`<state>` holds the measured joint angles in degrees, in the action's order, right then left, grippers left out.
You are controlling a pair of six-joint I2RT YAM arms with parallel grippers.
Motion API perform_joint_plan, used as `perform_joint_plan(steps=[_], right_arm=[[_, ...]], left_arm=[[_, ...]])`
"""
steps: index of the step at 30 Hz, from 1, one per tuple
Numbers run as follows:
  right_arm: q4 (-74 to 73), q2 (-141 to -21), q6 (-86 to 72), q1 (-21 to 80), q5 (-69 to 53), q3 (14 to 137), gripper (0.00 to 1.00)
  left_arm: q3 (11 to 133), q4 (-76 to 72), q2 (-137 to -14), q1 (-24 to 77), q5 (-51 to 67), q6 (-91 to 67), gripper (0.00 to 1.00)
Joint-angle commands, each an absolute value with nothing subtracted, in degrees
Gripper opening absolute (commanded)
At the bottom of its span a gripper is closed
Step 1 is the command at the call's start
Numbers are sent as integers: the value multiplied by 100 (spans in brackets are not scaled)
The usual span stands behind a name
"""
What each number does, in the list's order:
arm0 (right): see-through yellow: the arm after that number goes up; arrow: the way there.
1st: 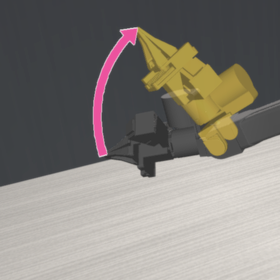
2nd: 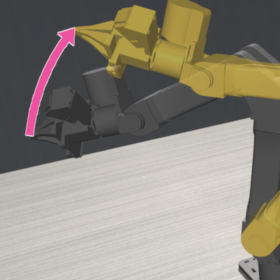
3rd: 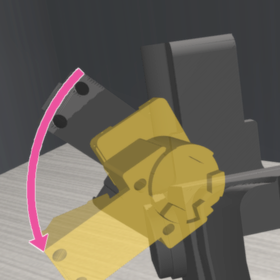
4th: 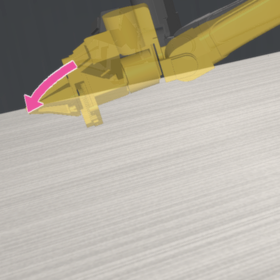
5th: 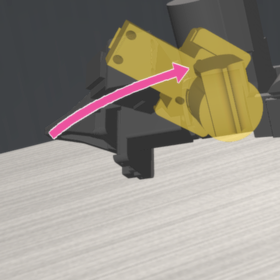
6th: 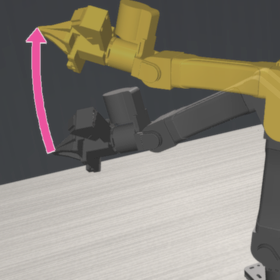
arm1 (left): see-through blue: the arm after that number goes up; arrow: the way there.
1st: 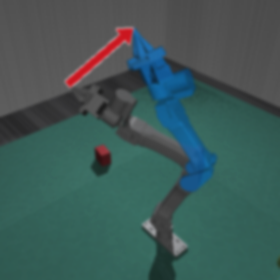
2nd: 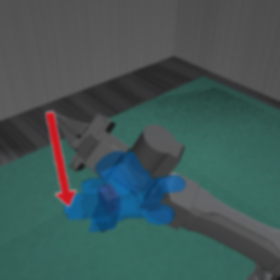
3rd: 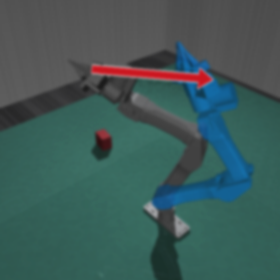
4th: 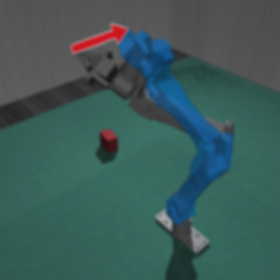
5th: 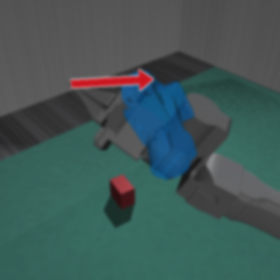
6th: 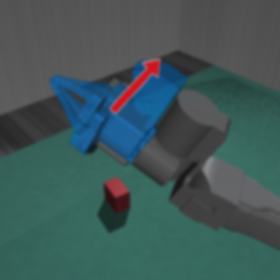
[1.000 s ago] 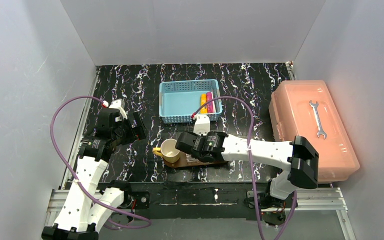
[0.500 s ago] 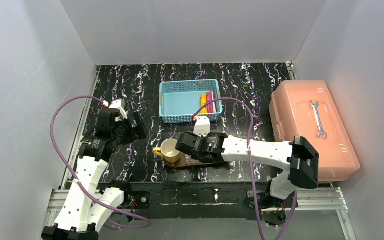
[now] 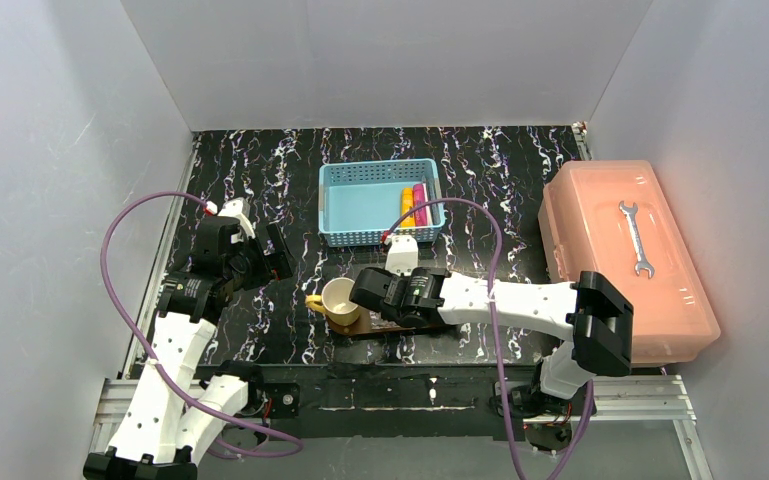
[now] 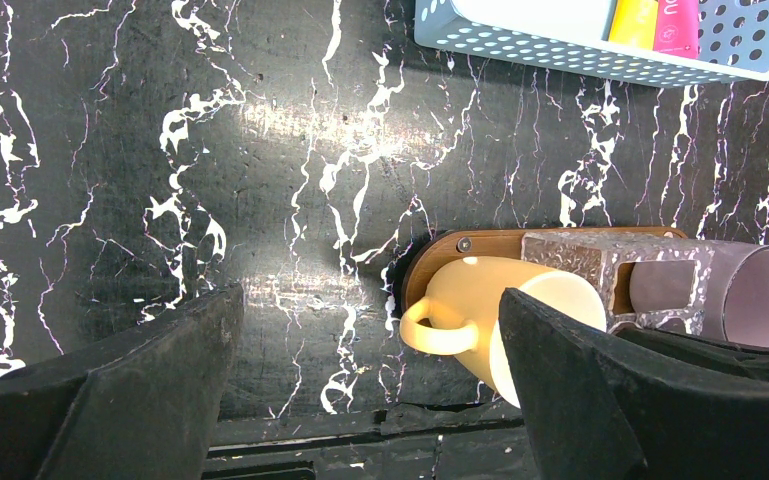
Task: Prepare toiletry sets of a toothbrush and toothpaste on the tray
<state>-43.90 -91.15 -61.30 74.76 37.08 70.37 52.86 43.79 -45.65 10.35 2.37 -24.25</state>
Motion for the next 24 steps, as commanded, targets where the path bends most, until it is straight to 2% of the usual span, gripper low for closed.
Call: perform_joint_plan(steps=[1,11,20,24], right_arm=[[-4282,-9167,-6194,7515,3825,7022,3],[-4363,-9152,-6135,7515,3845,7109,26],[-4492,-9108,-6108,7515,3903,7282,36],[-4614,-9073,-6085,7515,3960,7415,37]], left_arm=[[5212,4448,-4491,1054,232,-2417,99],[5212,4454,-4489,1054,237,-2417,99],[5212,4456,-4509,1054,239,-2418,99],[5212,4451,-4509,1055,239,-2418,99]])
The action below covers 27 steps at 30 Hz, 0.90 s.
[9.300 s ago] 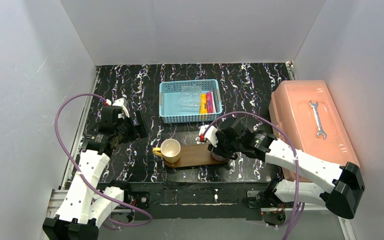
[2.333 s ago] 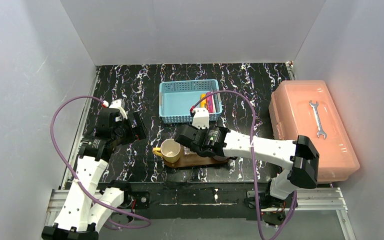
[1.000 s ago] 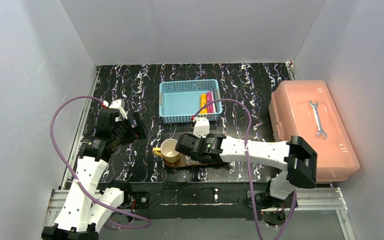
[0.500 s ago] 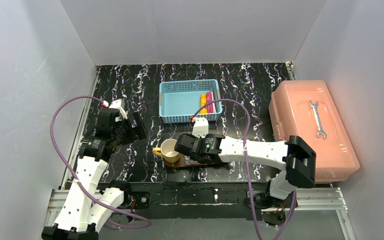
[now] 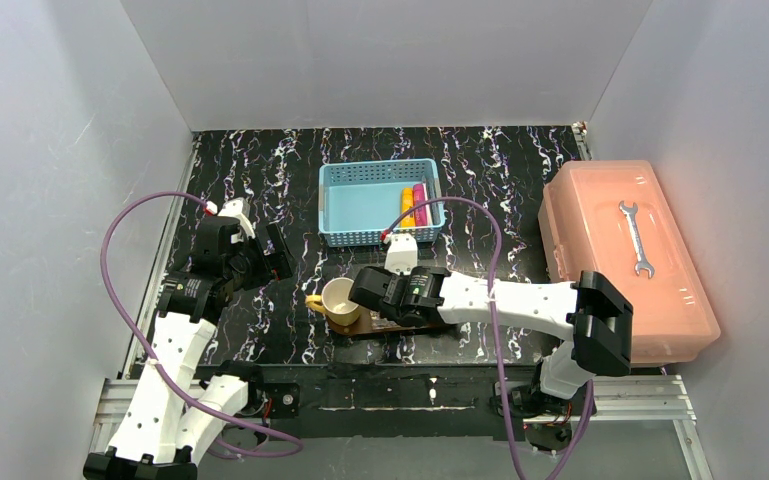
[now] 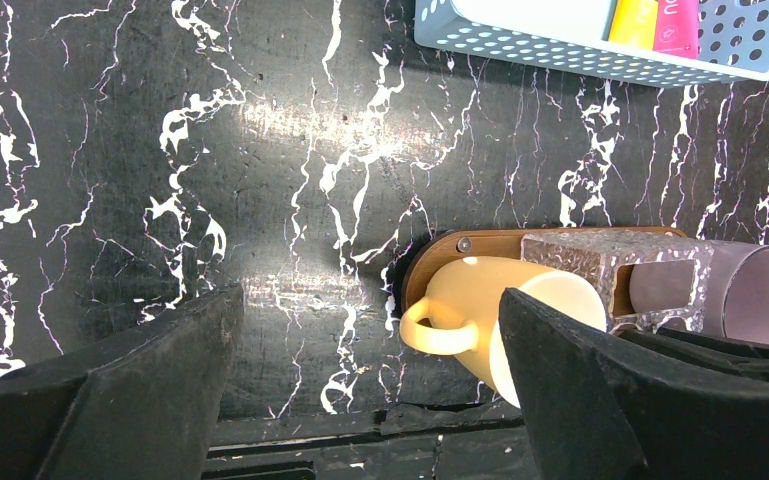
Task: Prepare toiletry sets of a toothbrush and toothpaste on the tray
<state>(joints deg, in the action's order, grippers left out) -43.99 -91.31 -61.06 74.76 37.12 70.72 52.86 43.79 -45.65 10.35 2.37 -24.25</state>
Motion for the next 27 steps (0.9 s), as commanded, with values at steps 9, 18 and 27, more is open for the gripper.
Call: perform_joint_plan(steps=[9,18,27], right_arm=[[-4765,-8763,-5788,7515,4123,7687,39],[-5415,-8971,-5183,7506,4499,8699,44],[-5085,-9132,-4089,6652,4062,9206,44]], left_arm=[[5210,4456,-4509,1055,243,-2417,99],[5210,4451,-4526,1055,234,-2417,99],[5212,4456,-4551,1055,225,-2409,99]])
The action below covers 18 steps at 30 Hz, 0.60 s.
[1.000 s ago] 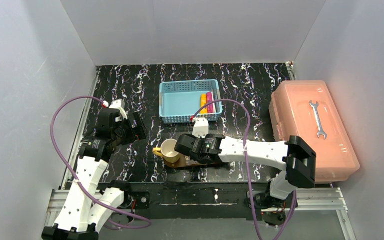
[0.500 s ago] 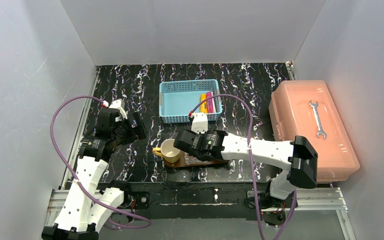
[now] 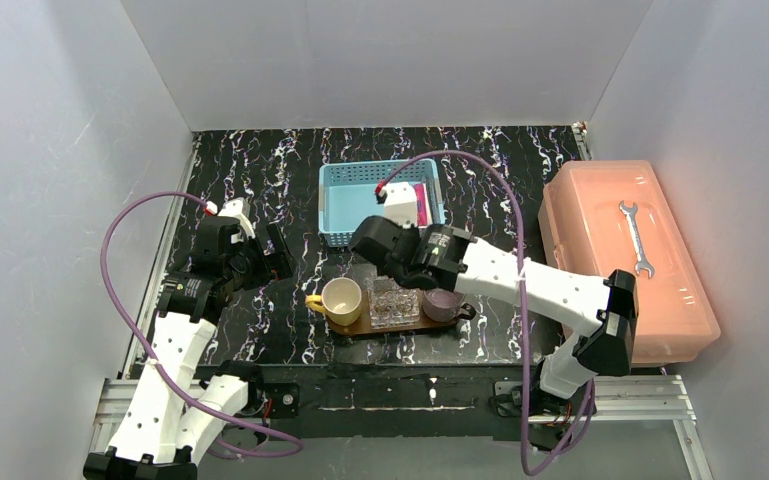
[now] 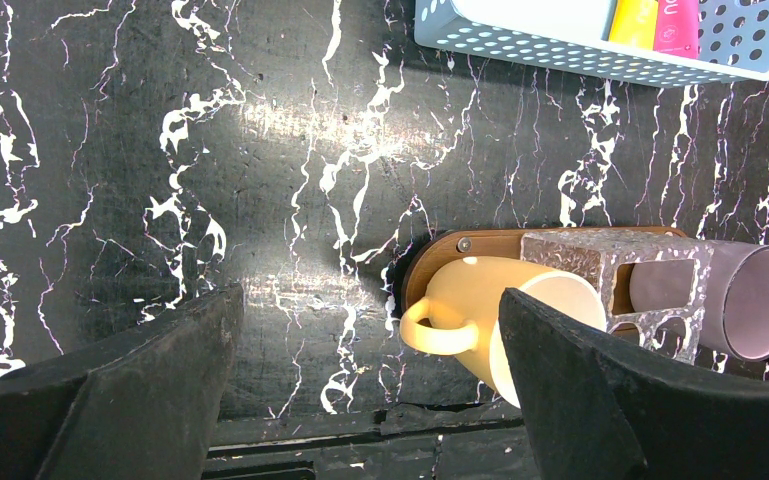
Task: Prepare toiletry sets of a toothbrush and toothpaste on the tray
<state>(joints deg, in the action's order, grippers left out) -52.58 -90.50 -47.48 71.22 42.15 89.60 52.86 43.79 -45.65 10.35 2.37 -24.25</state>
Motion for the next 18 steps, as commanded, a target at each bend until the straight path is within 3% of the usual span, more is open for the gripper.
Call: perform_joint_plan(steps=[1,18], right_arm=[[-4994,-9147,-3950,6517,3962,9207,44],[-3967,-10515,-2533,4643,2648,9986,51]], left_arm=[[5212,4451,-4552,1055,219,-2408,99],[5221,4447,-4688,1055,254,-2403,99]])
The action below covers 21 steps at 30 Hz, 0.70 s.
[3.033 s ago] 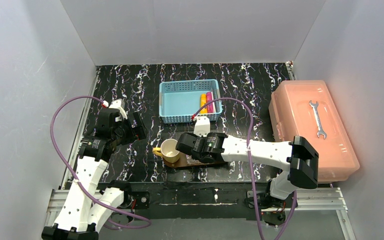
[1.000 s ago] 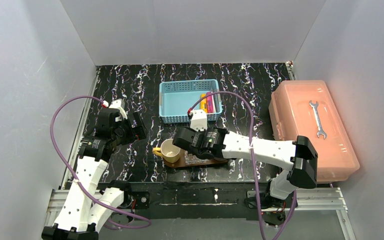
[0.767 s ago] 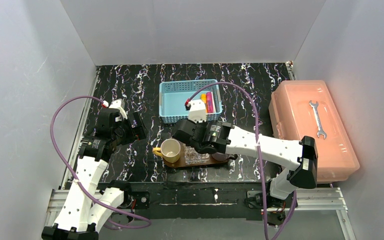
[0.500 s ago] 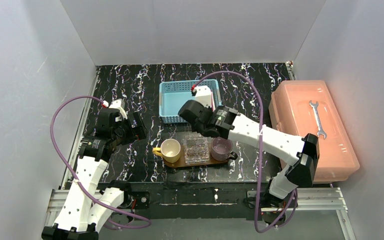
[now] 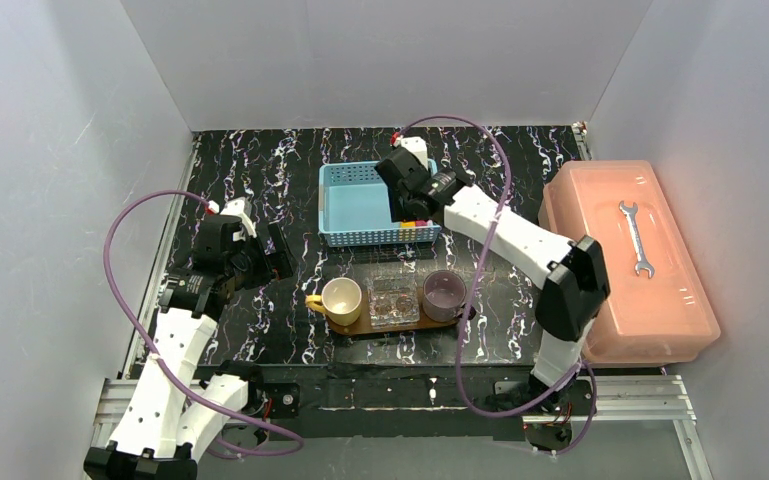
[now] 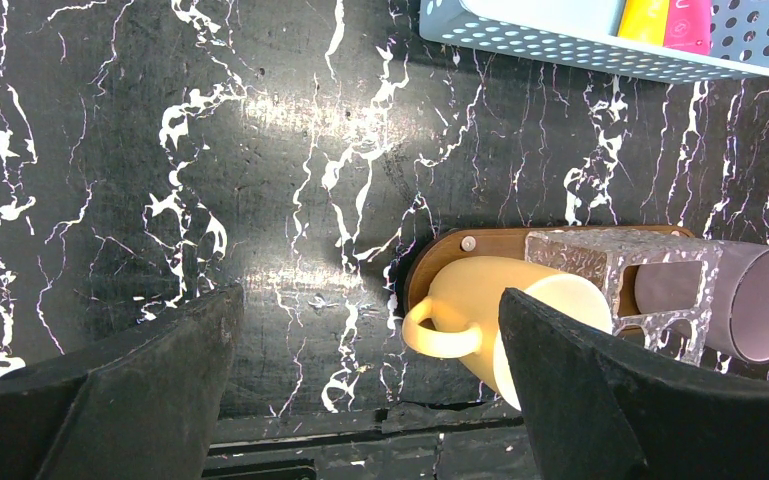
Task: Prepare toiletry sets of a toothbrush and toothpaste on the tray
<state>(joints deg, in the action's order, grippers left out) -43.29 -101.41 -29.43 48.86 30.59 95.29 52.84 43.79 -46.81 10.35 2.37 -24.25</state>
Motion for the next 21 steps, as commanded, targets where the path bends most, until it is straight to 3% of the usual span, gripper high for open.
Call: perform_joint_plan(steps=[1,10,21], right_arm=[[-3947,-10630,-2485,4596,2585,10082,53],[-4209,-11817,-2316,4136,2136,11136,55],[-4141,-12565,-2331,3783,1830,11453,55]], left_arm=[[5223,4447,-4699,1050,257,-2400,99],[5238,4447,-4761,1055,305,-2399,99],[5256,4447,-4840,1048,343,-2408,99]])
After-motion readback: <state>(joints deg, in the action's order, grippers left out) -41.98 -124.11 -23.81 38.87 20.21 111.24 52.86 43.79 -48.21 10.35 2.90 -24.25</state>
